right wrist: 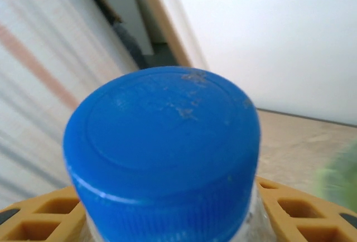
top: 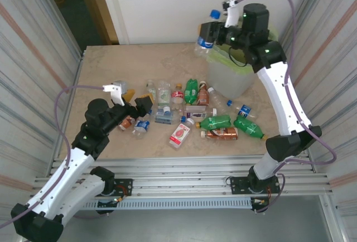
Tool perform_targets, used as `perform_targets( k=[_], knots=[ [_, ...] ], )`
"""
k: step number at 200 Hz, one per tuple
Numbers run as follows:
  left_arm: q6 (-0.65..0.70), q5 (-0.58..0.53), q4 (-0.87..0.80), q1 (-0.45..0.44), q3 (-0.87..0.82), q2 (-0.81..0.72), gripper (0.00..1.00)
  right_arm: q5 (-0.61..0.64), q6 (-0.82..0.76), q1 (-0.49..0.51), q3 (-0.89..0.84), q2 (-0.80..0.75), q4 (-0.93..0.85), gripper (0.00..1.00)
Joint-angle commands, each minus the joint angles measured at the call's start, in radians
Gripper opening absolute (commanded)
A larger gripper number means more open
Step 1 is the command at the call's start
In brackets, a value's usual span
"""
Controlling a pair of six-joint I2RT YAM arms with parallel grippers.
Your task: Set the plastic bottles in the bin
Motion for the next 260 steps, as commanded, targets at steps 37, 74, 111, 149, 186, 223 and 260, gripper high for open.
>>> perform_targets(
  k=[37, 74, 111, 149, 186, 223, 260],
  knots=[
    [0.021, -0.051, -0.009, -0.003, -0.019, -0.015, 0.99, 0.159, -0.114, -0.162, 0.144, 0.097, -0.157, 0.19],
    [0.024, -0.061, -0.016, -0.004, -0.02, -0.015, 0.99, 0.215, -0.168, -0.223, 0.234, 0.209, -0.256, 0.19],
    [0.026, -0.071, -0.019, -0.004, -0.02, -0.015, 0.99, 0.286, -0.214, -0.24, 0.267, 0.294, -0.313, 0.22],
    [0.032, -0.076, -0.021, -0.003, -0.019, -0.016, 0.99, 0.337, -0.256, -0.239, 0.27, 0.364, -0.342, 0.25],
    [0.039, -0.079, -0.037, -0.003, -0.014, -0.024, 0.99, 0.39, -0.288, -0.24, 0.272, 0.424, -0.361, 0.28],
    [0.044, -0.096, -0.062, -0.003, -0.013, -0.036, 0.99, 0.424, -0.306, -0.24, 0.275, 0.475, -0.375, 0.35],
    [0.05, -0.125, -0.111, -0.003, -0.002, -0.036, 0.99, 0.441, -0.312, -0.24, 0.274, 0.518, -0.382, 0.47]
  ],
)
